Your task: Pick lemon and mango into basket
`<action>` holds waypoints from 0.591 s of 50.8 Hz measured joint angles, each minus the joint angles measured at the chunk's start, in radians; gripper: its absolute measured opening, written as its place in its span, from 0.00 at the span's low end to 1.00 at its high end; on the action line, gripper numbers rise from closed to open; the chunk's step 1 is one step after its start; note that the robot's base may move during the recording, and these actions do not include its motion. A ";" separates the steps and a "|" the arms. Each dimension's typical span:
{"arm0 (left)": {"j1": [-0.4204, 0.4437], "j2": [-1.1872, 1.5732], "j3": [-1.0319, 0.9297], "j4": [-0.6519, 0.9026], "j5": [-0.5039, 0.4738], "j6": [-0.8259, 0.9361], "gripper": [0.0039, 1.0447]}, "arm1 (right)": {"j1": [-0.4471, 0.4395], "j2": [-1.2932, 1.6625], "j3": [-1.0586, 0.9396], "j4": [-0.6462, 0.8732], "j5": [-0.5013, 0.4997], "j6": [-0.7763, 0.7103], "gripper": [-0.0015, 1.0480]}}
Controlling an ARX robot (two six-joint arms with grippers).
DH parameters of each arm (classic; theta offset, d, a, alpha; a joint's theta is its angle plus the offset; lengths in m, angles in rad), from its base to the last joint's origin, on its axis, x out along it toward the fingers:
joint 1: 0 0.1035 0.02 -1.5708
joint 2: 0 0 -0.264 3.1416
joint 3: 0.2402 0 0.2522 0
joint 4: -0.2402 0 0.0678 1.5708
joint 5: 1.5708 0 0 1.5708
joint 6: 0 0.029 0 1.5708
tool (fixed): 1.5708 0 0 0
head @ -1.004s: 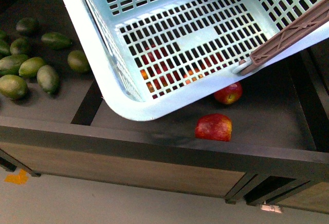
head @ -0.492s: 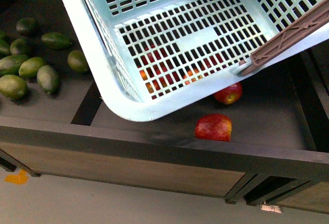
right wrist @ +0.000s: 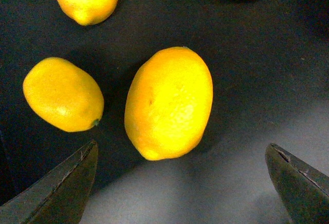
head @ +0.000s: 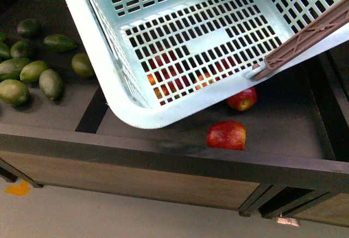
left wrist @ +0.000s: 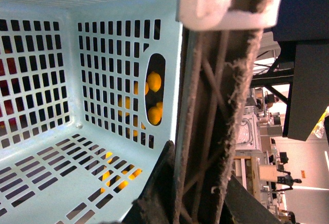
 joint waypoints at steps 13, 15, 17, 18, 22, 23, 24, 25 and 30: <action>0.000 0.000 0.000 0.000 0.000 0.000 0.06 | 0.008 0.091 0.151 -0.066 0.024 0.045 0.92; 0.000 0.000 0.000 0.000 0.000 0.000 0.06 | 0.010 0.105 0.175 -0.076 0.024 0.051 0.92; 0.000 0.000 0.000 0.000 0.000 0.000 0.06 | 0.013 0.117 0.197 -0.085 0.025 0.055 0.92; 0.000 0.000 0.000 0.000 0.000 0.000 0.06 | 0.014 0.121 0.203 -0.087 0.025 0.058 0.92; 0.000 0.000 0.000 0.000 0.000 0.000 0.06 | 0.020 0.146 0.243 -0.100 0.025 0.071 0.92; 0.000 0.000 0.000 0.000 0.000 0.000 0.06 | 0.022 0.153 0.255 -0.105 0.024 0.074 0.92; 0.000 0.000 0.000 0.000 0.000 0.000 0.06 | 0.025 0.161 0.267 -0.110 0.024 0.076 0.92; 0.000 0.000 0.000 0.000 0.000 0.000 0.06 | 0.026 0.164 0.273 -0.113 0.024 0.077 0.92; 0.000 0.000 0.000 0.000 0.000 0.000 0.06 | 0.041 0.195 0.331 -0.135 0.026 0.080 0.92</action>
